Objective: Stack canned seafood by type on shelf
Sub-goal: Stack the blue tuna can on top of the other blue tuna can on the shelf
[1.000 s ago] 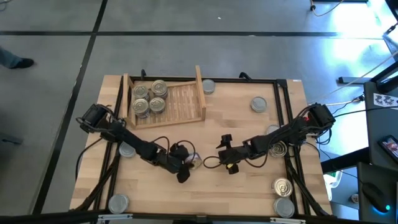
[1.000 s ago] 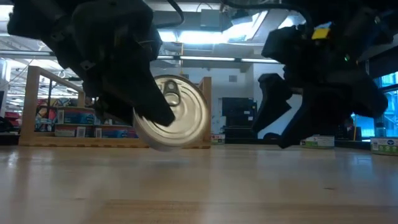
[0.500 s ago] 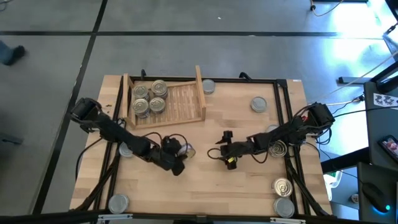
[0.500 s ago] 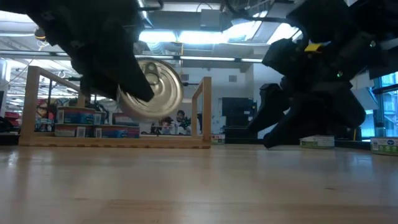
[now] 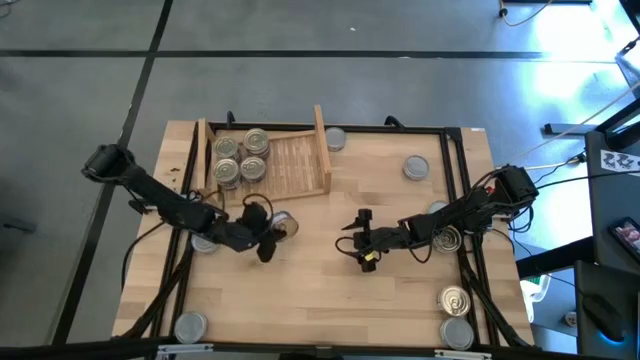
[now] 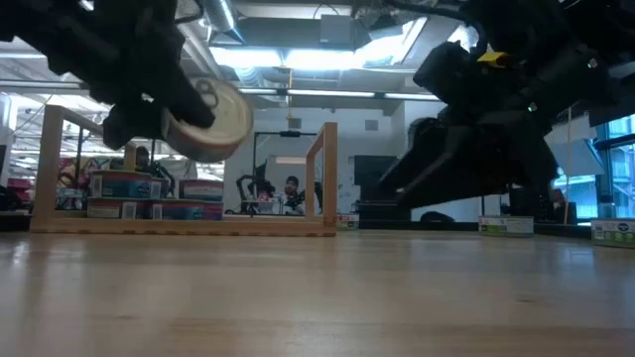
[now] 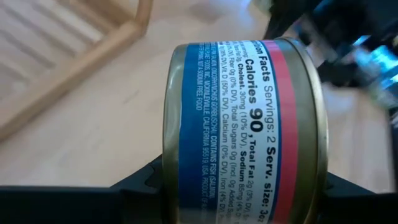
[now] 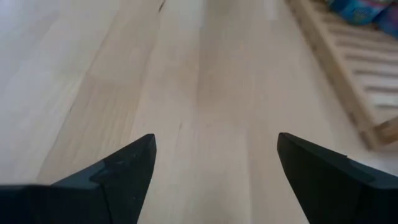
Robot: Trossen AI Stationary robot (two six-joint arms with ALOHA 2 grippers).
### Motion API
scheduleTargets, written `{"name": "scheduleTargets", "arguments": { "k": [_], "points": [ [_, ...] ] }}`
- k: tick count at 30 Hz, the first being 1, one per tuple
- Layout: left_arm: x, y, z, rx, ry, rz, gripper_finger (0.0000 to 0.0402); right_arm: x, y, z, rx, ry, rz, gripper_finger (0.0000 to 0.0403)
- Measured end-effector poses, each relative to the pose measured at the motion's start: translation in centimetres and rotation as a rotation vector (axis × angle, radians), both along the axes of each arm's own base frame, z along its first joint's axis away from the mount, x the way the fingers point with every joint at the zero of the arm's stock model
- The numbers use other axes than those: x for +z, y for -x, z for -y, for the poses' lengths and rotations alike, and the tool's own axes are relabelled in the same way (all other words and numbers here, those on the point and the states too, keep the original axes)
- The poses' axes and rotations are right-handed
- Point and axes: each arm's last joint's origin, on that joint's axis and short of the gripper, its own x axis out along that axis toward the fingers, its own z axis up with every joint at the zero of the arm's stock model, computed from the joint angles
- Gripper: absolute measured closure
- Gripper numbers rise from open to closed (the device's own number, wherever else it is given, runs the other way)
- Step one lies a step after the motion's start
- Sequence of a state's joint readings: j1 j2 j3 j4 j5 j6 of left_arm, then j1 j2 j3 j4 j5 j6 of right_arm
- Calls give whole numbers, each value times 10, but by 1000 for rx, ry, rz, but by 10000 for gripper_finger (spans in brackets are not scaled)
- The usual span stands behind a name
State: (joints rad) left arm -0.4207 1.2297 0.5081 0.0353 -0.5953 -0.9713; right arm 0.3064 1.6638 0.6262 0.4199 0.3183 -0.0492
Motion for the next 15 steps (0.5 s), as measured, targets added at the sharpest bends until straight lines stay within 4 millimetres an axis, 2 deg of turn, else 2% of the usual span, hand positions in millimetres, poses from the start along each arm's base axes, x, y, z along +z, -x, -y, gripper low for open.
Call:
{"name": "scheduleTargets", "arguments": {
  "k": [10,15],
  "points": [
    [4,-3,-18,49,-28,9,221,6,-9,21,-75,14,67,68],
    [7,-5,-35,159,32,40,220,7,-11,28,-74,-9,80,68]
  ]
}}
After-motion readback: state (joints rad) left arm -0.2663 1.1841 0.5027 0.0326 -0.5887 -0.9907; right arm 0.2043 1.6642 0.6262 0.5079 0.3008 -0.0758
